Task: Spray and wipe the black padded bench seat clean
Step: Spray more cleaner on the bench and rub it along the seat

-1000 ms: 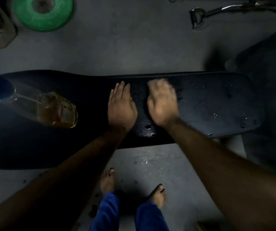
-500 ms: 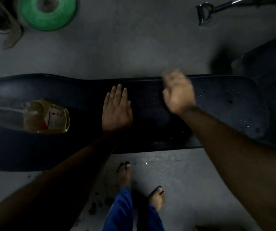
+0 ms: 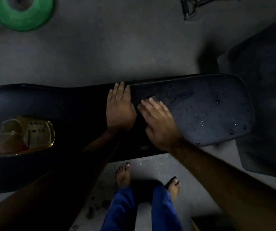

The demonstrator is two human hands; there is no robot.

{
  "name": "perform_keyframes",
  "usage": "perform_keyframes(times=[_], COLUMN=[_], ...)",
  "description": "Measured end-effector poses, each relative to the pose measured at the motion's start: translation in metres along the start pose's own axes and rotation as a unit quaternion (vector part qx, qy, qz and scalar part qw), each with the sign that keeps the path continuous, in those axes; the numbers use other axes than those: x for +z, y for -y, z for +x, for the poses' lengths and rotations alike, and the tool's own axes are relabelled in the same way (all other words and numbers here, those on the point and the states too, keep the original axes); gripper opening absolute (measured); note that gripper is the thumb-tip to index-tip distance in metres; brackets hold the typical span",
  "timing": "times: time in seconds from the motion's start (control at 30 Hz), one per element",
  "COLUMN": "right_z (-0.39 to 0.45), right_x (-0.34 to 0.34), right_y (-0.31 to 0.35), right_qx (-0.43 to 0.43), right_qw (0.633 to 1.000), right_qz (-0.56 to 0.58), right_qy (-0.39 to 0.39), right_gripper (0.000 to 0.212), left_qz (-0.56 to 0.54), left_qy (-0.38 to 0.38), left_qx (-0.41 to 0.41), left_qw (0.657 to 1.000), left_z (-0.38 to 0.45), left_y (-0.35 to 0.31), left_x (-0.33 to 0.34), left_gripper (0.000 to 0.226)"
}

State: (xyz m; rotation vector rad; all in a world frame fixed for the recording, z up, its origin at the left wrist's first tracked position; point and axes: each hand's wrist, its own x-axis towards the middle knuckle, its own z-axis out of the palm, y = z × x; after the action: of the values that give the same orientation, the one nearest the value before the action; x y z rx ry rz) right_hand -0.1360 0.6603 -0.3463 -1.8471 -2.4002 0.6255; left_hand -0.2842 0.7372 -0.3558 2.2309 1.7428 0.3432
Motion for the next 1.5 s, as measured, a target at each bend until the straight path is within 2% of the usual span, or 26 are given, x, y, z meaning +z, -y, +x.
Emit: perform_keyframes(times=[0.07,0.17,0.2,0.3,0.37,0.43,0.5,0.53,0.6,0.67,0.73,0.8,0.83,0.9,0.97,1.0,1.03,1.1,1.13,1.17,1.23,1.3,1.37,1.43,1.47,1.5], right_z=[-0.001,0.034,0.035,-0.006,-0.015,0.008,0.023,0.021,-0.006,-0.015,0.003,0.011,0.007,-0.026,-0.046,-0.039,-0.027,-0.014,-0.015,-0.023,-0.054,-0.056,-0.043,-0.045,-0.05,-0.062], right_x=[-0.017,-0.044,-0.038,-0.005,-0.017,-0.034,-0.028,-0.016,0.008,0.004,-0.011,-0.01,0.001,0.03,0.03,0.023,0.015,0.003,0.008,0.022,0.036,0.019,0.0,-0.002,0.013,0.03], right_y=[-0.048,-0.092,-0.079,-0.022,-0.049,-0.077,-0.048,-0.017,0.031,0.005,-0.03,-0.007,0.024,0.09,0.08,0.054,0.029,0.021,0.039,0.065,0.099,0.052,-0.017,-0.022,-0.001,0.031], right_qx=[-0.051,0.225,0.259,0.042,-0.042,0.13,0.293,0.269,0.06,-0.049,0.117,0.287,0.277,0.078,-0.075,-0.053,0.049,0.262,0.295,0.246,0.041,-0.041,0.118,0.283,0.302,0.251], right_qw=[0.998,0.97,0.962,0.999,0.999,0.99,0.951,0.96,0.997,0.999,0.99,0.952,0.955,0.995,0.995,0.992,0.991,0.957,0.949,0.965,0.999,0.997,0.989,0.948,0.943,0.962], right_qz=[-0.042,-0.021,-0.01,-0.001,-0.02,-0.01,0.016,0.009,-0.007,-0.023,-0.04,0.0,0.0,-0.017,-0.063,-0.111,-0.125,-0.037,-0.02,-0.019,-0.02,-0.063,-0.066,0.002,-0.013,-0.018], right_qy=[0.016,-0.087,-0.086,-0.015,0.016,-0.057,-0.093,-0.083,-0.037,0.005,-0.068,-0.111,-0.103,-0.055,0.029,0.02,-0.03,-0.114,-0.113,-0.094,-0.006,0.031,-0.058,-0.147,-0.141,-0.107], right_gripper=[0.074,0.076,0.077,0.076,0.074,0.073,0.076,0.077,0.076,0.075,0.075,0.074,0.073,0.07,0.066,0.066,0.068,0.073,0.075,0.077,0.075,0.068,0.066,0.07,0.071,0.072], left_qz=[-0.006,-0.007,-0.012,-0.039,-0.038,-0.002,0.021,0.018,-0.002,-0.031,-0.056,-0.051,-0.041,-0.037,-0.055,-0.06,-0.061,-0.065,-0.068,-0.069,-0.074,-0.09,-0.094,-0.097,-0.099,-0.098], left_qy=[0.008,0.023,0.033,0.044,0.037,0.025,0.031,0.036,0.041,0.039,0.022,-0.002,-0.012,-0.031,-0.028,-0.027,-0.03,-0.035,-0.038,-0.041,-0.031,-0.01,0.001,0.013,0.017,0.015], left_qx=[0.0,0.027,0.026,0.019,0.023,0.006,-0.016,-0.013,0.012,0.039,0.055,0.045,0.04,0.043,0.044,0.045,0.048,0.044,0.037,0.032,0.028,0.038,0.056,0.064,0.068,0.067], left_qw=[1.0,0.999,0.999,0.998,0.998,1.0,0.999,0.999,0.999,0.998,0.997,0.998,0.998,0.998,0.997,0.997,0.997,0.996,0.996,0.996,0.996,0.995,0.994,0.993,0.993,0.993], left_z=[-0.002,-0.003,-0.003,-0.002,-0.01,-0.022,-0.036,-0.04,-0.039,-0.04,-0.046,-0.061,-0.07,-0.08,-0.082,-0.082,-0.082,-0.083,-0.084,-0.083,-0.077,-0.07,-0.064,-0.061,-0.057,-0.055], left_y=[-0.005,-0.013,-0.014,-0.014,-0.006,0.008,0.02,0.024,0.031,0.038,0.043,0.051,0.054,0.059,0.062,0.063,0.062,0.061,0.058,0.053,0.043,0.033,0.026,0.017,0.011,0.004], left_x=[0.002,0.007,0.007,0.0,-0.006,-0.013,-0.017,-0.017,-0.017,-0.017,-0.019,-0.019,-0.02,-0.02,-0.018,-0.019,-0.019,-0.02,-0.02,-0.021,-0.021,-0.018,-0.012,-0.009,-0.009,-0.008], left_gripper=[0.061,0.061,0.062,0.064,0.061,0.058,0.056,0.054,0.052,0.05,0.048,0.047,0.045,0.043,0.045,0.047,0.049,0.049,0.048,0.048,0.049,0.049,0.048,0.047,0.048,0.049])
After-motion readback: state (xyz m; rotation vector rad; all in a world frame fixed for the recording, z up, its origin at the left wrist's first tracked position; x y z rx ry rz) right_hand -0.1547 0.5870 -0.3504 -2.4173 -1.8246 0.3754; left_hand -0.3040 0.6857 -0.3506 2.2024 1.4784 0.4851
